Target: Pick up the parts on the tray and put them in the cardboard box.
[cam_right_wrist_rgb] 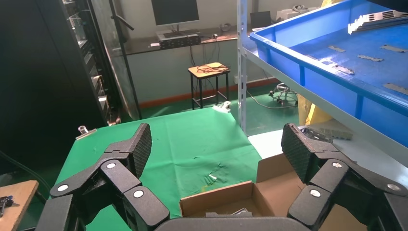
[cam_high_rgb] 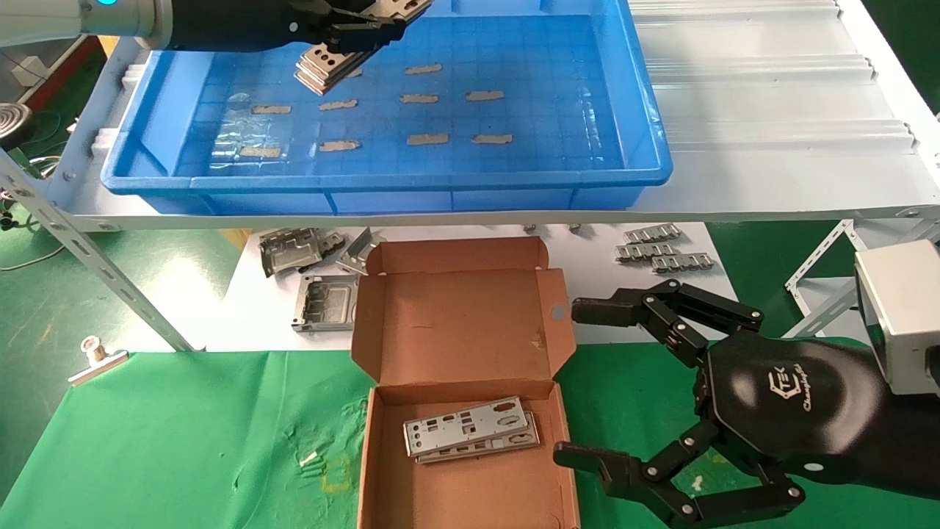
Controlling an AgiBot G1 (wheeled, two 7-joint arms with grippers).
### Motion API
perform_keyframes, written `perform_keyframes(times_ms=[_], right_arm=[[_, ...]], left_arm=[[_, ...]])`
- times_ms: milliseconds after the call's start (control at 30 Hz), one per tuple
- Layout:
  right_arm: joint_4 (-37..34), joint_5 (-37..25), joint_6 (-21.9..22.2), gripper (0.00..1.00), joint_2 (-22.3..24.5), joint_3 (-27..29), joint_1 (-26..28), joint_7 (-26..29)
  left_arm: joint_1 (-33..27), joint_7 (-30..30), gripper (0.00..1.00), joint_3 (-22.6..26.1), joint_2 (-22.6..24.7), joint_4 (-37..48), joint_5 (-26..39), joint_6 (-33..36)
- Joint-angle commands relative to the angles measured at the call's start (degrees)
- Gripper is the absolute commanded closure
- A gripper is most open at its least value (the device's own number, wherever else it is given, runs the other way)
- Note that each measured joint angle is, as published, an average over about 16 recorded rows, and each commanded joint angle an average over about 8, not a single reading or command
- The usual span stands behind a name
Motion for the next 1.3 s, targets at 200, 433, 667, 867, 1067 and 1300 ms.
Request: perform_keyframes(times_ms=[200, 433, 667, 867, 1067, 1300], right_arm=[[0.00, 0.00, 0.00, 0.00, 0.00, 0.00, 0.00, 0.00], [0.00, 0.00, 0.00, 0.00, 0.00, 0.00, 0.00, 0.00], [0.00, 0.00, 0.00, 0.00, 0.00, 0.00, 0.00, 0.00], [0.00, 0.00, 0.00, 0.00, 0.00, 0.00, 0.00, 0.00], [0.00, 0.00, 0.00, 0.00, 0.00, 0.00, 0.00, 0.00], [0.00, 0.00, 0.00, 0.00, 0.00, 0.00, 0.00, 0.00]], left_arm=[[1.54, 3.59, 1.00, 0.01, 0.86, 0.12, -0.01, -0.62], [4.23, 6.97, 0.84, -0.58, 2.72, -1.05, -1.09, -3.98], [6.58, 7.12, 0.03, -0.59, 3.32, -2.51, -1.93, -7.98], [7.81, 5.95, 0.00, -0.11, 3.39, -3.71, -2.55, -10.25], [8.07, 4.67, 0.00, 0.75, 3.33, -4.32, -2.82, -10.85], [7.89, 3.50, 0.12, 1.67, 3.24, -4.66, -3.22, -10.99]])
